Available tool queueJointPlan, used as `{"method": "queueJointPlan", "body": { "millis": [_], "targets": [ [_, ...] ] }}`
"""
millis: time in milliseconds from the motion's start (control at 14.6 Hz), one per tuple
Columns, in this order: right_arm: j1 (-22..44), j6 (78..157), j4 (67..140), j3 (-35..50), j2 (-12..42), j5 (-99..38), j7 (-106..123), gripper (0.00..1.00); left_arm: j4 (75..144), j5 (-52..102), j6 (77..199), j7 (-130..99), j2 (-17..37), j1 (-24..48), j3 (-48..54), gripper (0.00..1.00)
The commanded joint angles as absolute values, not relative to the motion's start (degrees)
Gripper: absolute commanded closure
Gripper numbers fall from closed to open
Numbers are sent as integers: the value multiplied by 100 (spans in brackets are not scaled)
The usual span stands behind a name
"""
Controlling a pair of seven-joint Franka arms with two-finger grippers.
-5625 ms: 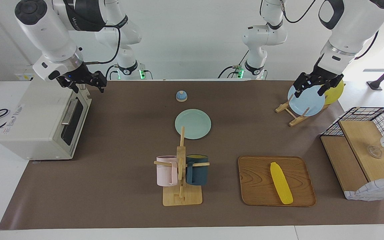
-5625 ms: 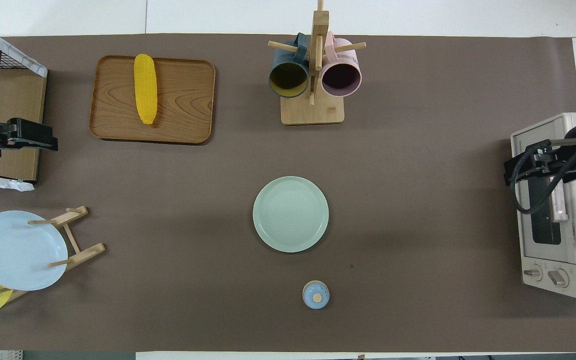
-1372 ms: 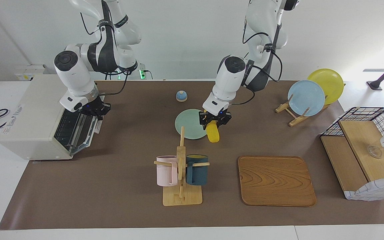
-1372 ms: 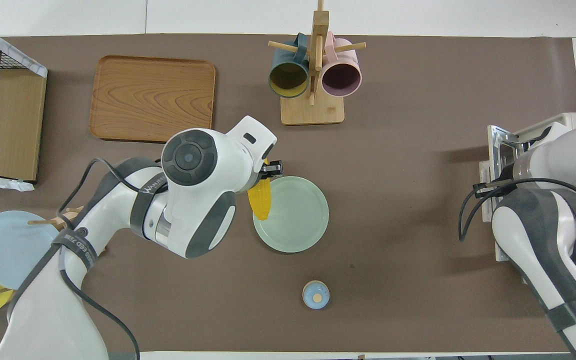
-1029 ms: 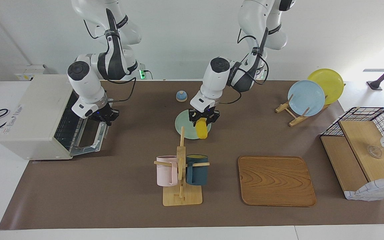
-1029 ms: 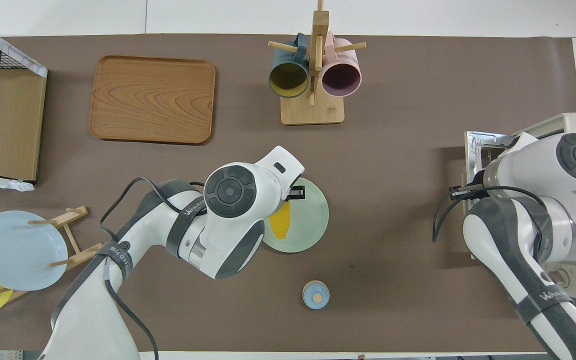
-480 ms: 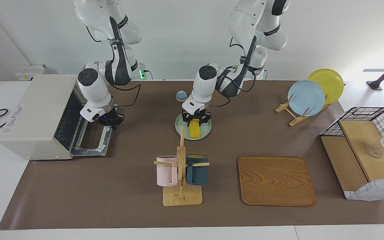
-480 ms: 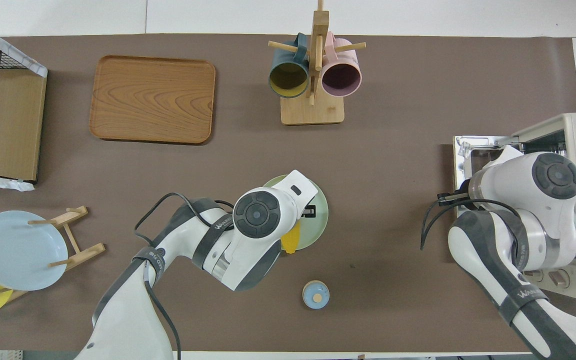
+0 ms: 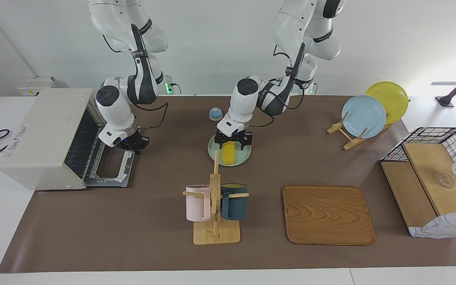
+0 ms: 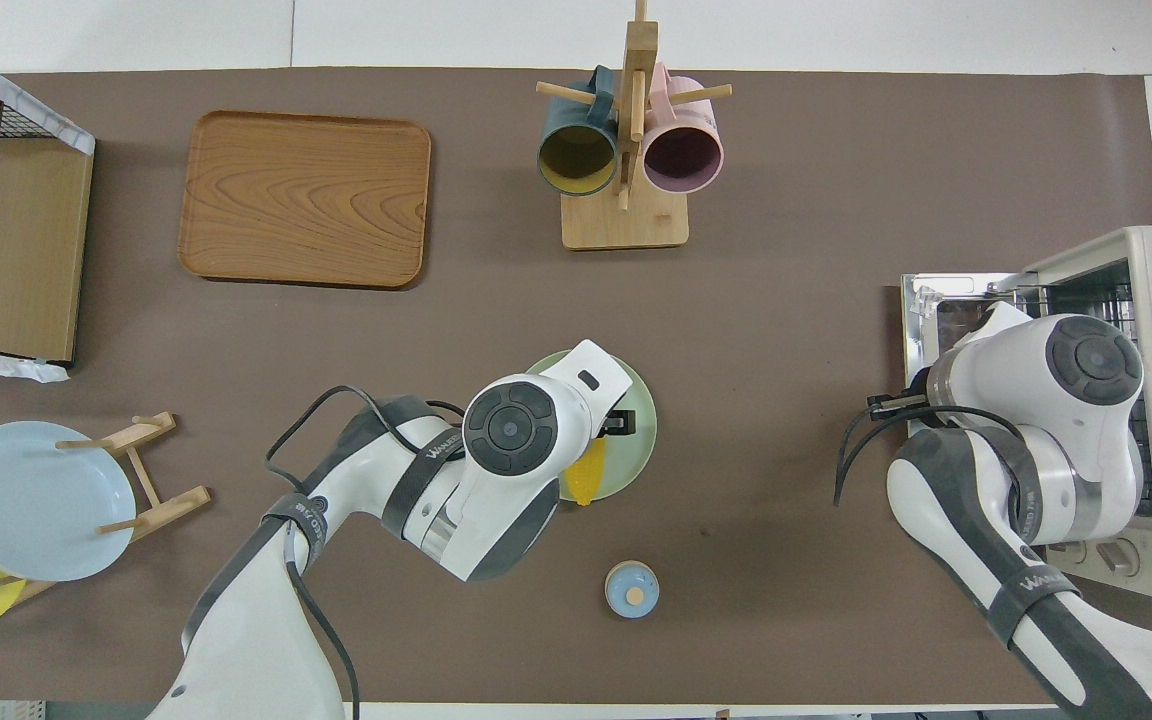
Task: Put corn in oven
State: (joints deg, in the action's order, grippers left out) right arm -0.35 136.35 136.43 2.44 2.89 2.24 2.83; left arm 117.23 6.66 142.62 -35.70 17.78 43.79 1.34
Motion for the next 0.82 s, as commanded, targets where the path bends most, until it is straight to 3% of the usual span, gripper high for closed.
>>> {"method": "queueJointPlan", "body": {
  "millis": [0,206,274,343,412,480,755],
  "targets": [
    [420,13431,13432,149,360,255,-34,100,11848,721,13783,-3463,1241,4273,53,0],
    [588,12440,12580,149,431,264,-237,97,11717,712,12967,-3130,661,3816,62,0],
    [606,12080,12307,149,413,264,-237,85,11585,712,12642,-3051,537,3640,62,0],
    [606,11746,12122,149,335,264,-229,52,11349,712,12282,-3024,440,3447,62,0],
    [606,11533,12024,149,230,264,-202,11,11155,712,12026,-2989,387,3263,53,0],
    [606,11427,12023,158,89,255,-185,0,10971,712,11815,-2858,317,3017,44,0],
    [1027,11373,11962,202,-315,272,-159,0,10434,668,11032,-1761,-8,1770,44,0]
  ]
}}
